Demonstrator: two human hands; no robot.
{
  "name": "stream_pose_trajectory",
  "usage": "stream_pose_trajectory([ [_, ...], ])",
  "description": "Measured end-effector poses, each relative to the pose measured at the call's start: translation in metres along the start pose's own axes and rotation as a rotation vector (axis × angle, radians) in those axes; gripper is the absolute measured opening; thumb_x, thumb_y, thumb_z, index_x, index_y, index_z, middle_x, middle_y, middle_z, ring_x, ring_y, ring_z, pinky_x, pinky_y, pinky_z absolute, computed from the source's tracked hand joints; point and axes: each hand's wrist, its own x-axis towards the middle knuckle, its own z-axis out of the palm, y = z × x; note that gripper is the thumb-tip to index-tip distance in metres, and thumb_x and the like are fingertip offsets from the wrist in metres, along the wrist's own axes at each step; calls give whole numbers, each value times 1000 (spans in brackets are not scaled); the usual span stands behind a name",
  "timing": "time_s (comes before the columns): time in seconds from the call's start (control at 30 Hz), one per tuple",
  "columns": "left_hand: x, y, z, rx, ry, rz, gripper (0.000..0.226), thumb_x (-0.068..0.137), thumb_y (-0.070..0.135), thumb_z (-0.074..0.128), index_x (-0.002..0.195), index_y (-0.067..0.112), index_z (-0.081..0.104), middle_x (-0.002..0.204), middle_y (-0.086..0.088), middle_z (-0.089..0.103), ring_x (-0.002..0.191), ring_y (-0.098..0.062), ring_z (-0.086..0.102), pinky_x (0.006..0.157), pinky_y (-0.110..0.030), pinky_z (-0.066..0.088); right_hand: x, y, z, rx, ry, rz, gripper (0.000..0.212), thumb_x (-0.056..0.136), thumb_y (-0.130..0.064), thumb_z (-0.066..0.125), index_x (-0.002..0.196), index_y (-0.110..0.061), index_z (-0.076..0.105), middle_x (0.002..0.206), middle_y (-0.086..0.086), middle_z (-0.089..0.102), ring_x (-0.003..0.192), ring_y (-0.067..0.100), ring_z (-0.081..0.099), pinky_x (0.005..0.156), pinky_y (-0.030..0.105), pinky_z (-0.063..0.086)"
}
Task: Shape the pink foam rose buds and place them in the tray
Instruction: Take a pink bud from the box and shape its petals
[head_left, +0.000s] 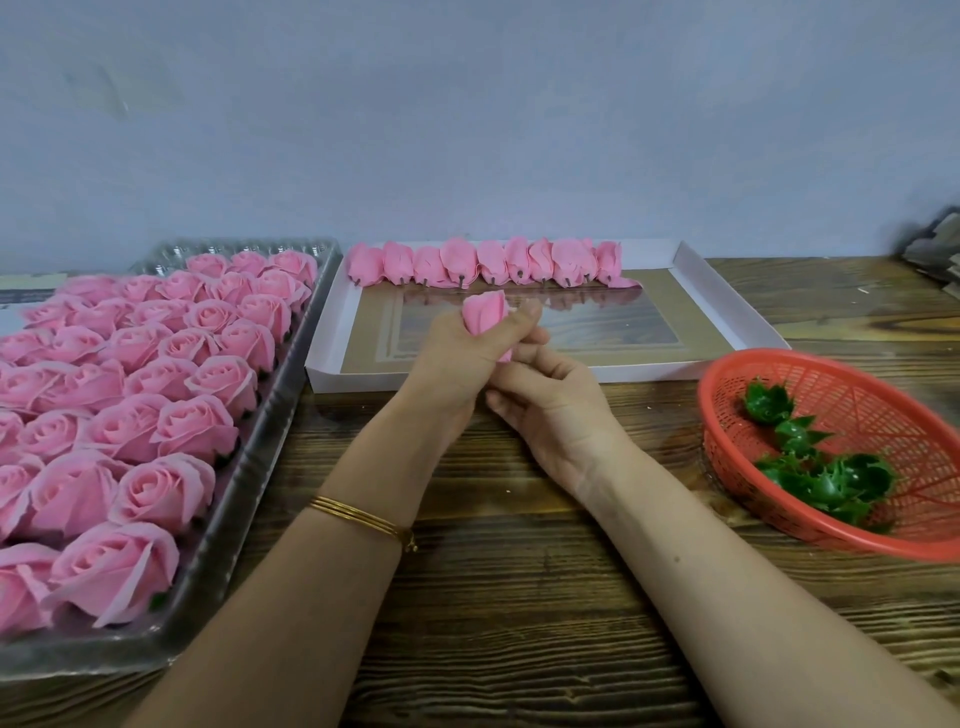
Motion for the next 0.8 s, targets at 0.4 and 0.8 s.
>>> stream_pose_trajectory([
  [0.4, -7, 8, -2, 47, -145, -17, 25, 89, 26, 67, 87, 2, 71, 70, 2, 71, 61, -15, 54, 53, -26, 37, 0, -7, -1, 37, -49, 60, 19, 88, 3, 56, 73, -4, 63, 62, 4, 61, 55, 9, 57, 53, 14, 49],
  [0.8, -6, 5, -2, 25, -93, 0, 20, 87, 24, 70, 80, 5, 70, 79, -5, 73, 72, -16, 67, 71, -31, 53, 1, -2, -2, -14, -31, 28, 16, 87, 8, 57, 77, -4, 63, 67, 6, 58, 60, 9, 58, 56, 14, 49],
])
